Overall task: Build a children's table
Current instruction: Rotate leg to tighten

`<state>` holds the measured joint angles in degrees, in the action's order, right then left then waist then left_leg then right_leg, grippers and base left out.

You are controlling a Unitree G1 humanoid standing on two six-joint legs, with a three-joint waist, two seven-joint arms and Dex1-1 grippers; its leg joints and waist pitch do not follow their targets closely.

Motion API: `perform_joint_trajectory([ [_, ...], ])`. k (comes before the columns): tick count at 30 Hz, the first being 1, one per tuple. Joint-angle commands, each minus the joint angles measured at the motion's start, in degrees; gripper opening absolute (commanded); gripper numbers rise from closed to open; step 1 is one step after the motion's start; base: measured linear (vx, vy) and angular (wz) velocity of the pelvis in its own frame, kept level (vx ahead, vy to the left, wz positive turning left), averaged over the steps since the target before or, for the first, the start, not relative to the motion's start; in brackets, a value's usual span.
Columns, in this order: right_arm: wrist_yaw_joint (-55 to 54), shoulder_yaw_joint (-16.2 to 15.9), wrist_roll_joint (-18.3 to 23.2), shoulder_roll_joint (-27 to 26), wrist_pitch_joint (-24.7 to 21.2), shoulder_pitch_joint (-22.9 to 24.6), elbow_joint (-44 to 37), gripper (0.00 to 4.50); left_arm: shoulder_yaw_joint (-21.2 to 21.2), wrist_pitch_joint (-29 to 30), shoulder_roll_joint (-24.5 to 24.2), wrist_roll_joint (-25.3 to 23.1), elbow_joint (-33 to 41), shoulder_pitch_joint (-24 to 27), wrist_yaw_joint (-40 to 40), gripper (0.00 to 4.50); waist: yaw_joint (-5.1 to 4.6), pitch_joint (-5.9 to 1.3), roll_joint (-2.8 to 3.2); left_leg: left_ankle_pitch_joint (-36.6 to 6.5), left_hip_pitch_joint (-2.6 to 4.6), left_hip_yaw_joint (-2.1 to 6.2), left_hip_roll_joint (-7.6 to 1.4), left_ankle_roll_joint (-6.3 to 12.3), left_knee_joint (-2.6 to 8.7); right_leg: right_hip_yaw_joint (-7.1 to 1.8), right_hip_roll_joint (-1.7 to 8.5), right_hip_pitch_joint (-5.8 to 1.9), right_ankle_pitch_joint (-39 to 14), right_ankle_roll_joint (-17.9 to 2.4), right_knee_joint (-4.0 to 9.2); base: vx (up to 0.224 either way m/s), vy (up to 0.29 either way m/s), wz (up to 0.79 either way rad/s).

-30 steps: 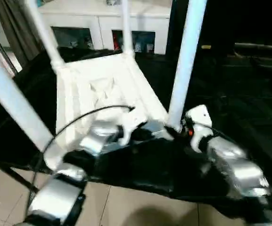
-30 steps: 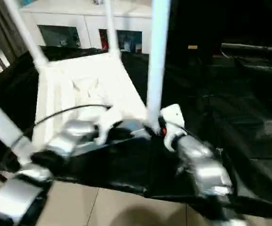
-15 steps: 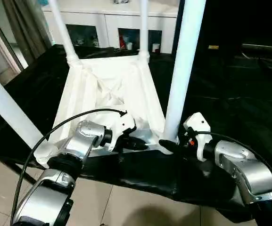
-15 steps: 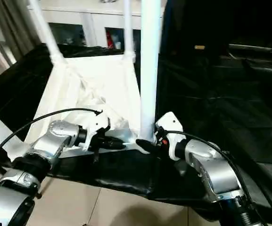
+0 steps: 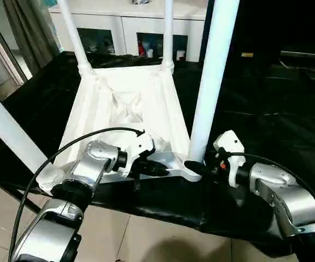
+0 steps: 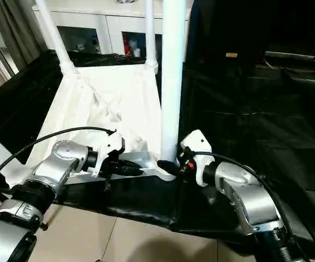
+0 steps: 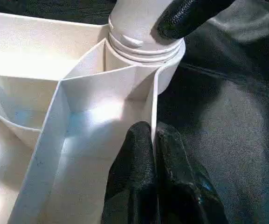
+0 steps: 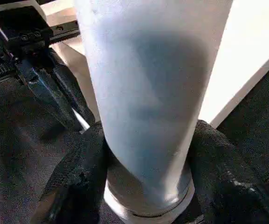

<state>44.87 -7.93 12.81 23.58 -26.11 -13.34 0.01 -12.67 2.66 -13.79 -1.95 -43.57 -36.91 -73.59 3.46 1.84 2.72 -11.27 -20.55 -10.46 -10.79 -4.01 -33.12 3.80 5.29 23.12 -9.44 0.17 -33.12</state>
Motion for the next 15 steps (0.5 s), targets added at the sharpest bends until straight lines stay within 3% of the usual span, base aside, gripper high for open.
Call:
perform_joint_trajectory([
  [1,-0.8,-0.5,0.9,-1.9,-0.5,1.6,0.2,2.1,1.3,-0.2,1.5,3.9,1.6,0.3,-0.8,0.0,0.02,-3.1,-1.47,-7.3,-0.08,0.38,-1.98,5.46,3.39,-2.25,2.99,-3.1,-12.2,-12.6,3.32,0.0,0.0,0.0],
  [3,-1.7,-0.3,0.9,-2.5,-0.5,1.8,0.5,2.1,1.3,-0.4,1.6,3.5,1.3,0.2,0.1,0.0,0.0,-3.07,-1.38,-7.8,-0.05,0.41,-1.95,5.21,3.46,-2.2,2.96,-3.13,-12.8,-12.5,3.42,0.0,0.0,0.0],
  [4,-4.4,0.5,0.4,-3.9,-0.6,1.8,1.6,2.09,1.5,-0.9,2.4,2.8,0.2,-0.3,2.9,0.0,-0.04,-3.04,-0.98,-8.4,0.01,0.45,-1.97,4.91,3.51,-2.21,2.98,-2.99,-13.4,-12.5,3.49,0.0,0.0,0.0],
  [6,-7.4,1.1,-0.5,-5.5,-0.5,1.8,3.0,2.09,1.7,-1.2,3.3,1.9,-1.1,-0.9,5.9,0.0,-0.21,-2.95,-1.06,-9.2,-0.02,0.45,-1.9,4.29,3.57,-2.17,2.91,-2.95,-14.5,-12.2,3.68,0.0,0.0,0.0],
  [7,-9.4,1.4,-1.1,-6.4,-0.4,1.7,4.0,2.09,1.8,-1.4,3.9,1.4,-2.0,-1.3,7.9,0.0,-0.35,-2.83,-1.23,-10.7,0.07,0.43,-1.74,3.37,3.72,-2.12,2.9,-2.93,-17.8,-11.2,4.08,0.0,0.0,0.0],
  [8,-18.6,3.2,-3.0,-11.4,-1.1,1.5,7.1,2.09,1.3,-1.2,7.0,-1.2,-5.5,-3.3,16.0,0.0,-0.56,-2.64,-1.01,-11.7,0.14,0.48,-1.72,2.67,3.92,-2.12,2.82,-2.7,-20.0,-10.4,4.45,0.0,0.0,0.0],
  [9,-22.0,3.8,-3.7,-13.2,-1.1,1.2,8.1,2.09,1.1,-0.9,8.1,-2.0,-6.6,-4.0,18.5,0.0,-0.64,-2.45,-0.51,-13.2,0.42,0.47,-1.66,2.03,3.99,-2.06,2.75,-2.3,-22.2,-10.0,4.75,0.0,0.0,0.0],
  [10,-25.8,5.0,-4.1,-15.4,-1.6,0.8,9.1,2.09,1.2,-0.4,9.5,-2.7,-7.9,-4.9,22.3,0.0,-0.92,-2.49,-0.98,-15.1,0.58,0.71,-1.42,0.81,4.07,-1.86,2.91,-2.64,-25.8,-8.8,5.09,0.0,0.0,0.0],
  [13,-33.3,6.2,-5.8,-19.4,-0.9,-0.8,11.3,2.09,1.8,0.7,12.8,-3.1,-10.0,-6.7,28.8,0.0,-1.33,-2.38,-0.66,-16.8,0.75,0.83,-1.3,0.65,4.22,-1.87,2.77,-2.28,-28.2,-6.9,5.69,0.0,0.0,0.0],
  [15,-37.1,6.5,-6.6,-21.9,0.3,-2.1,12.7,2.09,1.7,1.0,14.8,-3.3,-11.0,-7.8,31.6,0.0,-1.37,-2.68,-0.76,-16.1,0.67,0.96,-1.18,0.96,4.16,-1.84,2.83,-2.47,-27.9,-6.6,5.67,0.0,0.0,0.0],
])
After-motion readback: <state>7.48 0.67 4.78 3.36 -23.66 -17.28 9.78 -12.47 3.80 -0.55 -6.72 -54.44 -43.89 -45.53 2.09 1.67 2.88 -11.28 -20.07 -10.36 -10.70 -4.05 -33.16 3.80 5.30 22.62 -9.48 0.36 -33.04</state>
